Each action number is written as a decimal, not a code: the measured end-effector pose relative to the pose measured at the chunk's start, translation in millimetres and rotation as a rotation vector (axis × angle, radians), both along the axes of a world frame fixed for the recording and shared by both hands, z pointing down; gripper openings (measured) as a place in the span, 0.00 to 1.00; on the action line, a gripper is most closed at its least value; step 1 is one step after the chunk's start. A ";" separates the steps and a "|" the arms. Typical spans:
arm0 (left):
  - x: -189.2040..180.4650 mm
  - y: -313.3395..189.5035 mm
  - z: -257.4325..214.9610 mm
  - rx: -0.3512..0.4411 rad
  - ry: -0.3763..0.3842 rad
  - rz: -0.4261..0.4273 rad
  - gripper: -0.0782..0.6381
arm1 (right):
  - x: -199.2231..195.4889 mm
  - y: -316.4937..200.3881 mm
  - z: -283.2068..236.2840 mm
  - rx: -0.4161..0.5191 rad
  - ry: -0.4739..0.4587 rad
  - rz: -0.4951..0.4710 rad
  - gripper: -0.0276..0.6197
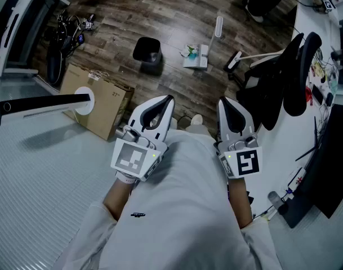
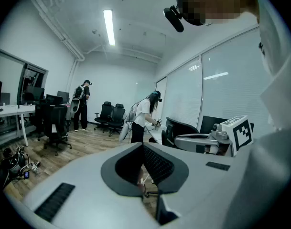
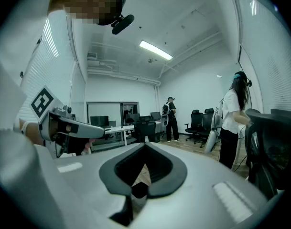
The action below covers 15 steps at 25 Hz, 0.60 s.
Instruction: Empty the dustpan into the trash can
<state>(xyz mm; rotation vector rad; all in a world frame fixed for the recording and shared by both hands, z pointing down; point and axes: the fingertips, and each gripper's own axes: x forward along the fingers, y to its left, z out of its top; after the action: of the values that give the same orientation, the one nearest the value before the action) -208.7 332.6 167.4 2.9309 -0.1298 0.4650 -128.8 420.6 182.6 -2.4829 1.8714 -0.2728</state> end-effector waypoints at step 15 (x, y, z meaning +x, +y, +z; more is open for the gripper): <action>21.2 48.3 1.5 0.056 -0.051 -0.039 0.12 | 30.4 71.1 3.3 0.070 -0.007 -0.006 0.07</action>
<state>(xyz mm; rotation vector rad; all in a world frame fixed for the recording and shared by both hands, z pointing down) -187.5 380.9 168.9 2.9658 -0.2088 0.5392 -98.4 491.8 185.9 -2.4283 1.8528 -0.2121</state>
